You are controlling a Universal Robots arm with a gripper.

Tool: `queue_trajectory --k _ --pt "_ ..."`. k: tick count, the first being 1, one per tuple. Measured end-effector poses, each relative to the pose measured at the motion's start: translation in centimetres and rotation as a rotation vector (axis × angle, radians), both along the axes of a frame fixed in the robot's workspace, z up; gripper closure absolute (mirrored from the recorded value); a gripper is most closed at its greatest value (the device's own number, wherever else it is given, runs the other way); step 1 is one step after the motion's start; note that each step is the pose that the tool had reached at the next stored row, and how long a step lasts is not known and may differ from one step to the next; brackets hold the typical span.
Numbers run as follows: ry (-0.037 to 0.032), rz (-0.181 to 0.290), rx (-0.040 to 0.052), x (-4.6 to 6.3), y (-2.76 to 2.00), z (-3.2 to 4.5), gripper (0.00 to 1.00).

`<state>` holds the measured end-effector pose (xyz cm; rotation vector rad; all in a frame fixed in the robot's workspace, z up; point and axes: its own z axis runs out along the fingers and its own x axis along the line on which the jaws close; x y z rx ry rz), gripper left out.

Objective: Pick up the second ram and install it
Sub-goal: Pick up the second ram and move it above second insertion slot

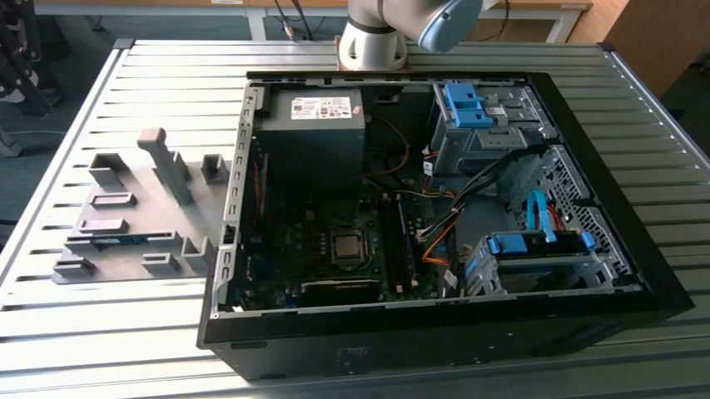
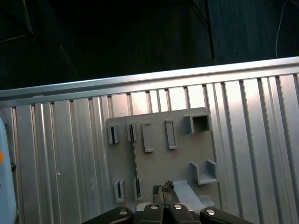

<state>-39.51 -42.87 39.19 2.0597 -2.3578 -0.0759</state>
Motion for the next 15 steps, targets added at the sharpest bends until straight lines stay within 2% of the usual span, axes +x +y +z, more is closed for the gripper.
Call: queue_trajectory --k 12,15 --pt "0.0 0.028 0.0 0.0 0.0 -0.05 0.89" --pt "-0.0002 0.058 0.0001 -0.01 0.0 -0.07 0.89"
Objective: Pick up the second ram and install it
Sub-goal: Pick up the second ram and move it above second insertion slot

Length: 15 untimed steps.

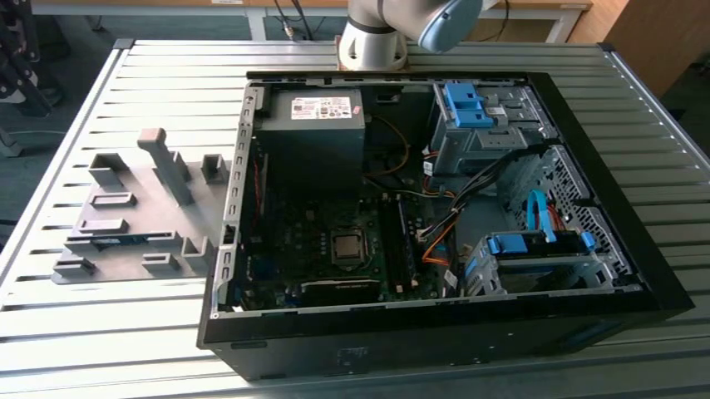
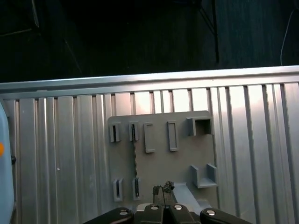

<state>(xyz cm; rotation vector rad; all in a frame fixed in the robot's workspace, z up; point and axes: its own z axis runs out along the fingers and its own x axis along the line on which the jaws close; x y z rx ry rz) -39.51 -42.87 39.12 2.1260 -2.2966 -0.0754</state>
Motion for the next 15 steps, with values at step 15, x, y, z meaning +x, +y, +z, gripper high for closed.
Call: queue_trajectory --k 15 --pt "0.0001 0.013 -0.0001 0.0 0.0 0.01 0.89"
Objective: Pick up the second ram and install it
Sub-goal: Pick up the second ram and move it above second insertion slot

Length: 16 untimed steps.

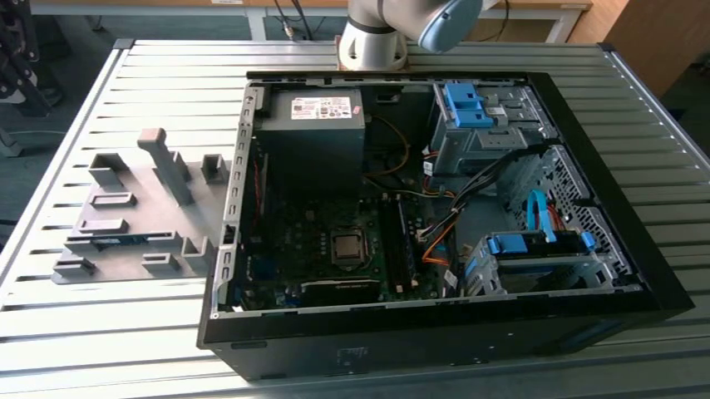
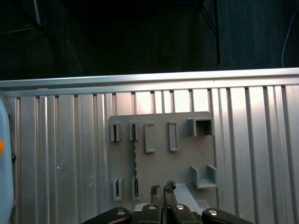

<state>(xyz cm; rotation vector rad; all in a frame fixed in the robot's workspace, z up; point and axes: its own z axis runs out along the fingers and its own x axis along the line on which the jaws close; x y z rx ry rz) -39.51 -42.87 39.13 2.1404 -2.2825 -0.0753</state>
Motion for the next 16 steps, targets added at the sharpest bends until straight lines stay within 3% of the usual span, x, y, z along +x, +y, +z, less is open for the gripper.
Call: queue_trajectory --k 1,3,4,12,16 --pt "0.0 0.0 0.0 0.0 0.0 0.0 0.83" --pt "0.0 0.0 0.0 0.0 0.0 0.0 0.83" --pt "0.0 0.0 0.0 0.0 0.0 0.0 0.76" --pt "-0.0004 0.0 0.0 -0.04 0.0 -0.02 0.76" --pt "-0.0002 0.0 -0.0001 -0.18 0.0 -0.04 0.84"
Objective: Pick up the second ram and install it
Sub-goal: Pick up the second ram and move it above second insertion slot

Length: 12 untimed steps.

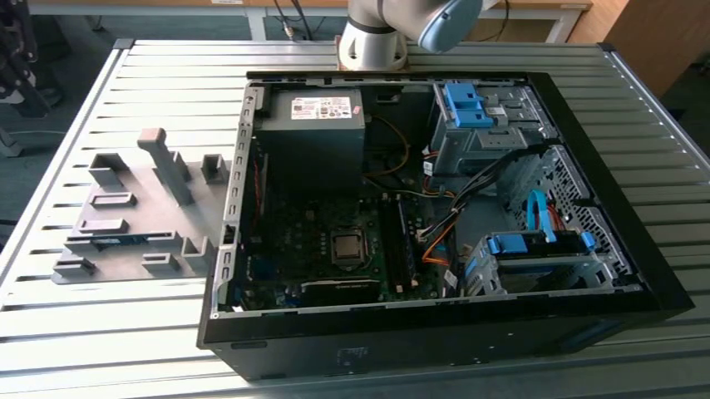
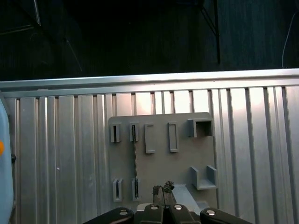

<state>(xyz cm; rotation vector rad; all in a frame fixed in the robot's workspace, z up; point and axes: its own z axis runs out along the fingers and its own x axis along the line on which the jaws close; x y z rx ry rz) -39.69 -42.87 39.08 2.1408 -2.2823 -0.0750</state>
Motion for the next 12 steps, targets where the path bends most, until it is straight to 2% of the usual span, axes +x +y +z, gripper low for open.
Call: queue_trajectory --k 1,12 --pt "-0.0002 0.0 0.0001 -0.08 0.0 -0.01 0.89" --pt "-0.0007 0.0 0.0003 -0.38 0.0 -0.44 0.89"
